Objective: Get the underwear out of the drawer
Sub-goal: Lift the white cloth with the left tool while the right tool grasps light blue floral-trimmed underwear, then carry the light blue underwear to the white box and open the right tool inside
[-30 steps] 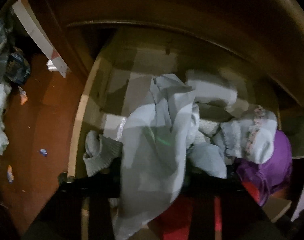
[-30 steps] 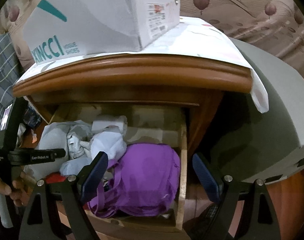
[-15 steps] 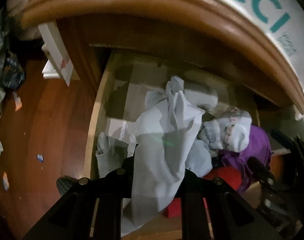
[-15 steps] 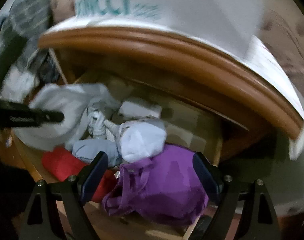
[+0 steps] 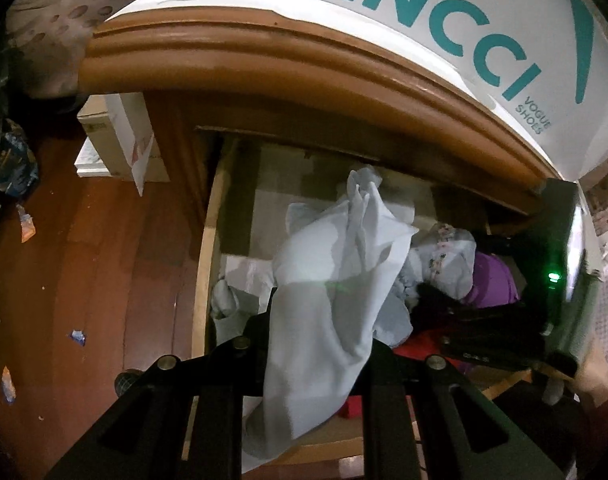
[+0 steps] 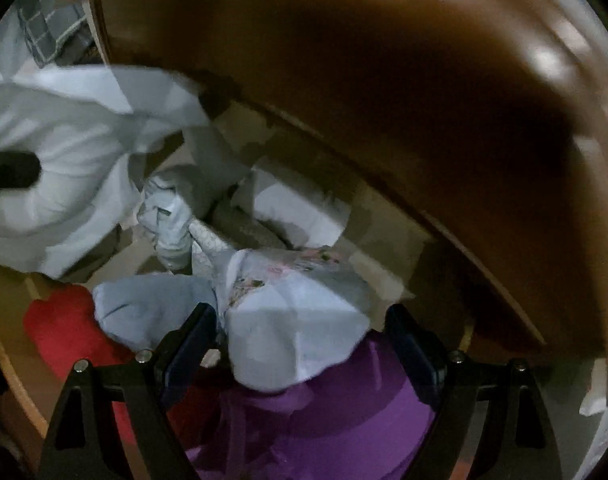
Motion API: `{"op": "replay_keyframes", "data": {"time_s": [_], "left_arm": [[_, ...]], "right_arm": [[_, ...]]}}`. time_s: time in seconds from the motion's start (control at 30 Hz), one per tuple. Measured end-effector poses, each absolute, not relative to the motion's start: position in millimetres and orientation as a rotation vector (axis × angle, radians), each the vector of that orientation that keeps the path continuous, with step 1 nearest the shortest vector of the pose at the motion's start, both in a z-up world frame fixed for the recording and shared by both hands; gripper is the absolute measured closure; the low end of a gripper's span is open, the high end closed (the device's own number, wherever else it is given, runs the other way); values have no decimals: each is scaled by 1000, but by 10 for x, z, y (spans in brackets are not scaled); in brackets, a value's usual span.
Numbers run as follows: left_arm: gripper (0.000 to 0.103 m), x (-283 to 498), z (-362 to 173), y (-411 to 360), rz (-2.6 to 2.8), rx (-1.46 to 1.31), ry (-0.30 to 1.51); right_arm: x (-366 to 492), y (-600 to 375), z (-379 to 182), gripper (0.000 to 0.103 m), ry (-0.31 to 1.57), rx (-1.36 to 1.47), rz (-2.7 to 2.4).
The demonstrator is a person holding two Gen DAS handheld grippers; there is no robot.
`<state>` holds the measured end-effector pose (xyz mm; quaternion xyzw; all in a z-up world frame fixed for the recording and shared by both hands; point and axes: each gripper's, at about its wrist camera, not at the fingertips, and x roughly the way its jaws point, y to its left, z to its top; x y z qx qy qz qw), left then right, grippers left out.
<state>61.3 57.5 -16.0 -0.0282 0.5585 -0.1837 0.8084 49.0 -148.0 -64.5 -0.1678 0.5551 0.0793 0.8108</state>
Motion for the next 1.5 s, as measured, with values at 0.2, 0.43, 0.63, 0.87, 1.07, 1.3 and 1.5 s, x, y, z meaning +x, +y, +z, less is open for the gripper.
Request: {"op": "replay_keyframes", "data": {"time_s": [0.2,0.43,0.63,0.87,1.07,1.3,1.5], "left_arm": [[89,600,-97,592,-439,-62,1163],[89,593,-74,625,-447,-69,1145],[89,583,-42,639,-437,-63,1132],[89,543,7,650,-447,-71,1119],[89,559,9,649,-446,-67,1121],[89,532,31,645,-444,-62,1110],[89,498,57,677,-434,-61,1099]], "right_arm": [[526,-1329,-768,16,1185,-450,176],[524,-1306,-785,61,1209,-411,180],[417,-1360,-611,68,1157,-325,128],[150,-1497,-130,68,1070,-218,97],[-120,-1542,327,68,997,-150,100],[-265,-1633,1218,68,887,-113,103],[-259,-1696,1979,68,748,-113,74]]}}
